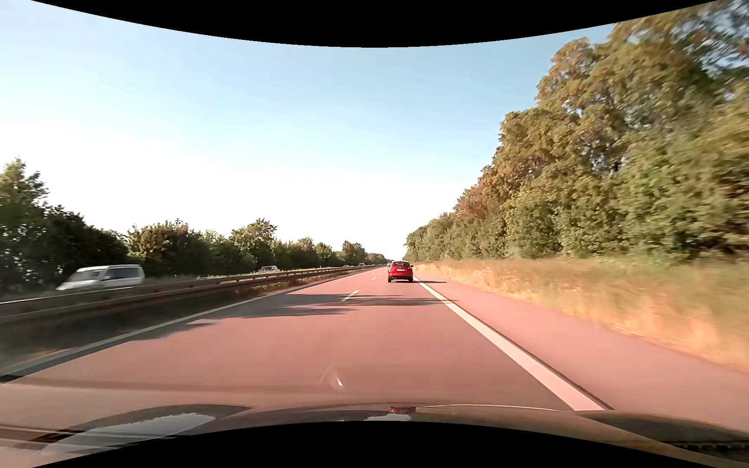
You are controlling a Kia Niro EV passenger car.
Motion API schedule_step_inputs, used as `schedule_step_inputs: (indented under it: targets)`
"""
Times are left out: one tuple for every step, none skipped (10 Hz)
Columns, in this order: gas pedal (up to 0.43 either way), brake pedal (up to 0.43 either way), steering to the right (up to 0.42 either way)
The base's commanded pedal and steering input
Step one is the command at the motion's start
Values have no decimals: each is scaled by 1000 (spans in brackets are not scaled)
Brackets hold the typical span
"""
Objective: Follow the waypoints while adhering to traffic rules and regulations
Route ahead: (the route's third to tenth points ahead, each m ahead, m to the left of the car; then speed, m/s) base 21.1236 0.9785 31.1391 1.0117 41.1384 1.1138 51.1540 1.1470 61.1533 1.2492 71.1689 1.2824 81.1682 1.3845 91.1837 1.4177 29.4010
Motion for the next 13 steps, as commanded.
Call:
schedule_step_inputs:
  targets:
    - [197,6,0]
    - [209,6,0]
    - [209,6,0]
    - [220,0,0]
    - [220,6,0]
    - [220,6,0]
    - [220,6,0]
    - [220,6,0]
    - [220,6,0]
    - [228,6,-1]
    - [228,6,-1]
    - [228,6,-1]
    - [228,6,-1]
